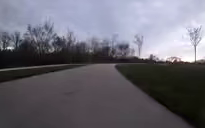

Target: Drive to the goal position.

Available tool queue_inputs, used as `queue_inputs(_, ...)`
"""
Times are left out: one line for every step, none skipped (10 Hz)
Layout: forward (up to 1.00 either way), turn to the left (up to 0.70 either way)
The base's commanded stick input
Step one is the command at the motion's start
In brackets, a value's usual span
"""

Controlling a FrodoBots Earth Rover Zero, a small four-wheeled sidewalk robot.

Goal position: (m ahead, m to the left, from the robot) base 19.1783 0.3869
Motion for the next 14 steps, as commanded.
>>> queue_inputs(1.0,-0.04)
queue_inputs(1.0,-0.24)
queue_inputs(1.0,-0.39)
queue_inputs(1.0,-0.4)
queue_inputs(1.0,-0.4)
queue_inputs(1.0,-0.2)
queue_inputs(1.0,0.0)
queue_inputs(1.0,0.0)
queue_inputs(1.0,0.0)
queue_inputs(1.0,0.0)
queue_inputs(1.0,0.0)
queue_inputs(1.0,0.0)
queue_inputs(1.0,0.0)
queue_inputs(1.0,0.0)
